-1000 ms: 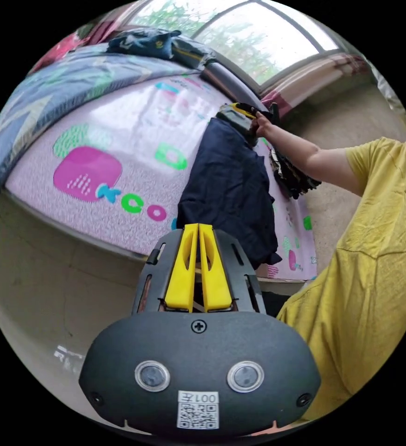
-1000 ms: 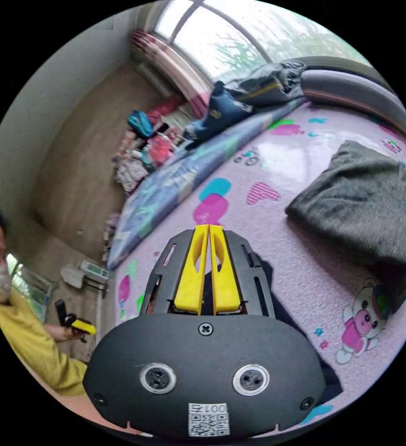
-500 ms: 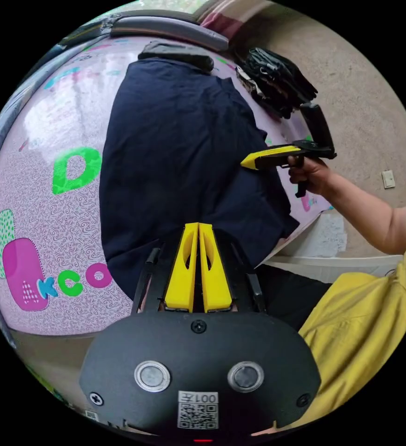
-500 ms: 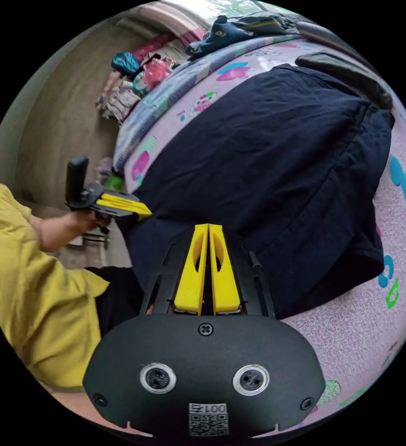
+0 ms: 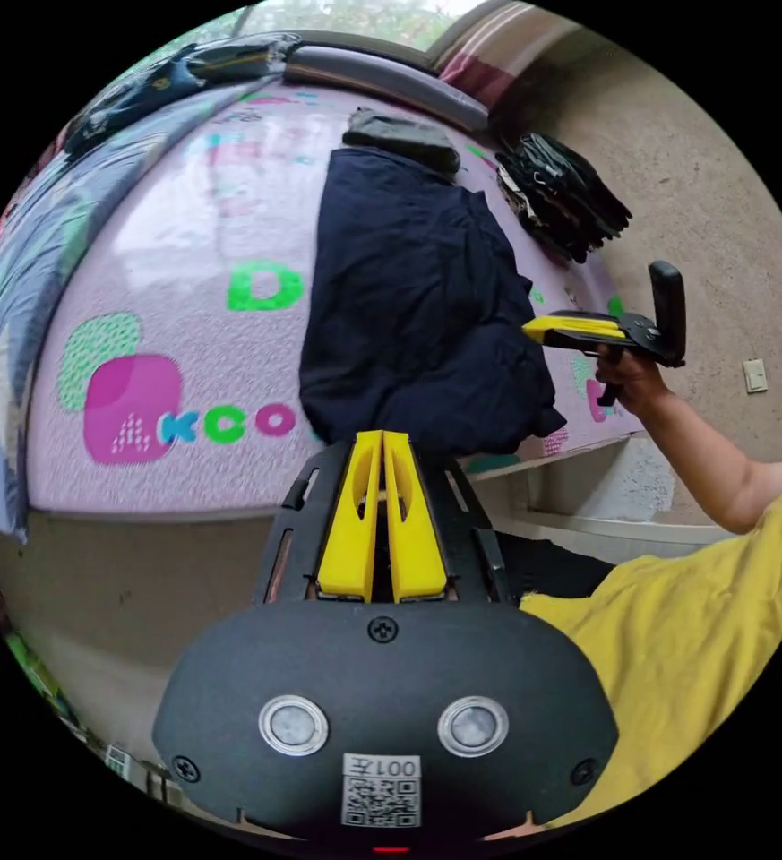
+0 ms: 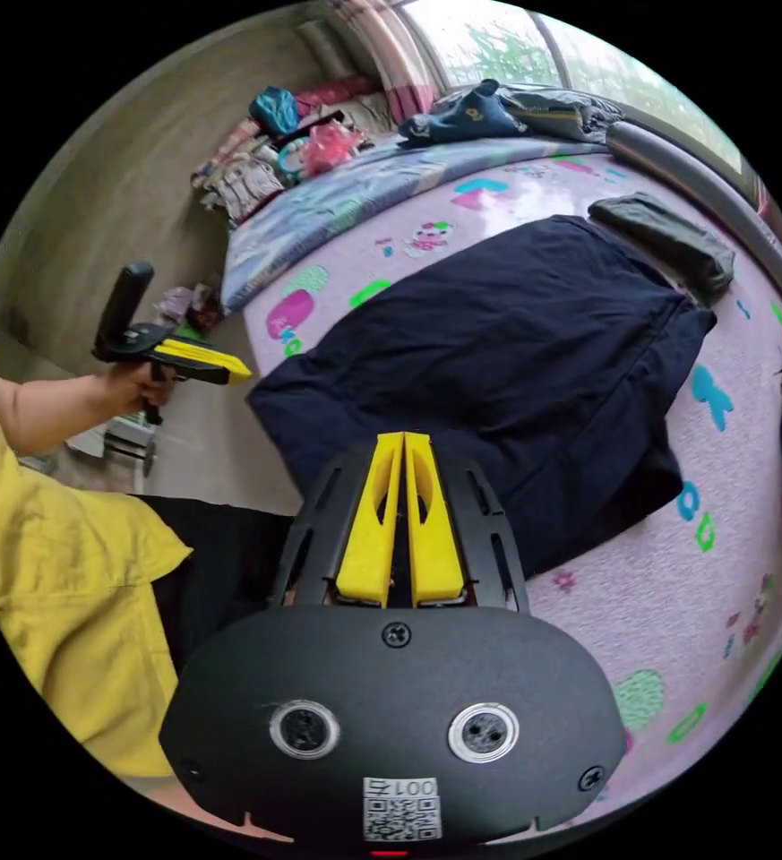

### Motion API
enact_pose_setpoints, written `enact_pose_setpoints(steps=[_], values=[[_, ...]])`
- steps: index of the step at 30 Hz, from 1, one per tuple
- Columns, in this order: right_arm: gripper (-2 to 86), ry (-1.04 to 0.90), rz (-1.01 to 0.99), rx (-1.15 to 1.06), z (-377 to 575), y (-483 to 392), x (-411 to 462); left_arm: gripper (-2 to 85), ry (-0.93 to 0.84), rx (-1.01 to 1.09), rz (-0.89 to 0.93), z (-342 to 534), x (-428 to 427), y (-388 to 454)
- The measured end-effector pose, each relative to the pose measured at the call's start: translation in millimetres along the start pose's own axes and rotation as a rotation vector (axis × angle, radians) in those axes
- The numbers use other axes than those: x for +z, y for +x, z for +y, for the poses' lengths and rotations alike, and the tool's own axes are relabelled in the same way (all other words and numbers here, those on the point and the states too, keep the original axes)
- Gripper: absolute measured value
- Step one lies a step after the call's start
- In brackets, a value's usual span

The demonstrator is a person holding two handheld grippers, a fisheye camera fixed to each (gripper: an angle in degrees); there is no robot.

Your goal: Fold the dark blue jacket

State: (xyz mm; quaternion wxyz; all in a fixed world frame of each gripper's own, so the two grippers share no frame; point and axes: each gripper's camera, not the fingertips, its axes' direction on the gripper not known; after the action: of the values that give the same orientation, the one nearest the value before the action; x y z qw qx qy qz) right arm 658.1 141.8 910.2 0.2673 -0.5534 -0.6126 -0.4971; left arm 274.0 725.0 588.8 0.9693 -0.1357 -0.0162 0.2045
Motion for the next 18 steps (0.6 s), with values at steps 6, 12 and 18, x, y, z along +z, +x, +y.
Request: enact_pose_setpoints(steps=[6, 12, 18], values=[[0.7, 0.1, -0.113, 0.051, 83, -71, -9, -1.3, -0.046, -0.079, -0.101, 54, -8, 15], [0.6, 0.109, -0.169, 0.104, 114, -136, 12, -1.3, -0.098, -0.059, -0.064, 50, -25, 8], [0.6, 0.201, -0.234, 0.412, 108, -162, 66, -1.3, -0.119, 0.012, 0.055, 45, -45, -40]])
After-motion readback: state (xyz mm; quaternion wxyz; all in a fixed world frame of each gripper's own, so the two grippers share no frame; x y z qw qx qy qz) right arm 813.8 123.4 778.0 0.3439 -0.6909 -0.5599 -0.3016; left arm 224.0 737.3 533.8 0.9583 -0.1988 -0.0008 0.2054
